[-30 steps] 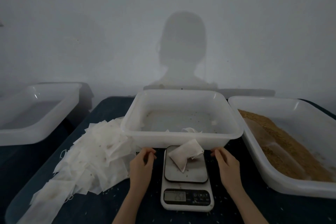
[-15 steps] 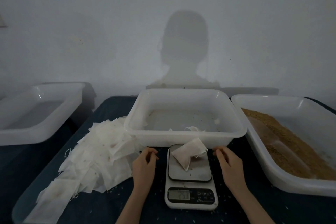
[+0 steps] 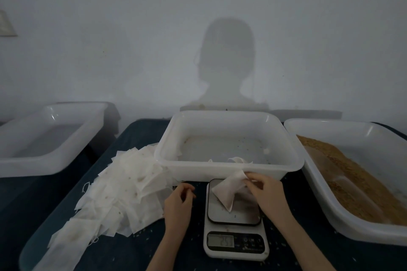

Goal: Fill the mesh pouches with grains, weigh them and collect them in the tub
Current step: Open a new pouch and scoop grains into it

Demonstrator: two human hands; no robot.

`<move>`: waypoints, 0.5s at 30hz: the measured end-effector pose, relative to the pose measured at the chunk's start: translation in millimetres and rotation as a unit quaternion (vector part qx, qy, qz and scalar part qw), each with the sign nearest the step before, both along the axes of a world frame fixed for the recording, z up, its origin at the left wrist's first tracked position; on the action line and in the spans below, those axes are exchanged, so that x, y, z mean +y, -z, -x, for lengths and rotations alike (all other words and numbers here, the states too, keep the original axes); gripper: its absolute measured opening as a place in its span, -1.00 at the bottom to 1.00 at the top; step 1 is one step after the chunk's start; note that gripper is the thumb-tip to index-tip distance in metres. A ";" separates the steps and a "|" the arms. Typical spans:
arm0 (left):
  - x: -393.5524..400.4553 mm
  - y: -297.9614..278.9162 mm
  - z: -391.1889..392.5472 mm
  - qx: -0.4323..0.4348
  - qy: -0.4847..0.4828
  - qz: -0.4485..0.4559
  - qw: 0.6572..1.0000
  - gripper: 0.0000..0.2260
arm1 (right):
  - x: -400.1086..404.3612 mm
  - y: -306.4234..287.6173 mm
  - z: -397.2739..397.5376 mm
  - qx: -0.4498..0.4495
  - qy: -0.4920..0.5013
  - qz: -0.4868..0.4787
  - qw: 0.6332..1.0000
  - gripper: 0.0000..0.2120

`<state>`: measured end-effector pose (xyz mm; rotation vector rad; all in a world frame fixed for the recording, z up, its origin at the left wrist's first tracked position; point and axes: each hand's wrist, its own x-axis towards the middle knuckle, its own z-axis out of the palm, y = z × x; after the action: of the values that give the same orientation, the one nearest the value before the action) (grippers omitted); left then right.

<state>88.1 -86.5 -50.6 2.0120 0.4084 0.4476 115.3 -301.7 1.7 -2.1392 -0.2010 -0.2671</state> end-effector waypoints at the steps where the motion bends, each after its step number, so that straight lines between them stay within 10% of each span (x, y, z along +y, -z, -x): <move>1: -0.1 -0.2 -0.2 0.002 -0.001 -0.004 1.000 -0.77 | 1.9 -5.0 -0.3 0.000 -0.005 0.007 1.000 -0.80; 15: -1.3 -0.6 -0.3 0.011 0.001 0.000 1.000 -0.79 | 34.1 -119.3 -65.2 -0.121 -0.025 0.062 0.990 -0.86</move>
<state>88.3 -87.8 -50.0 2.0184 0.4196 0.4240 180.5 -267.6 120.9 -2.2189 -0.4207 -0.4956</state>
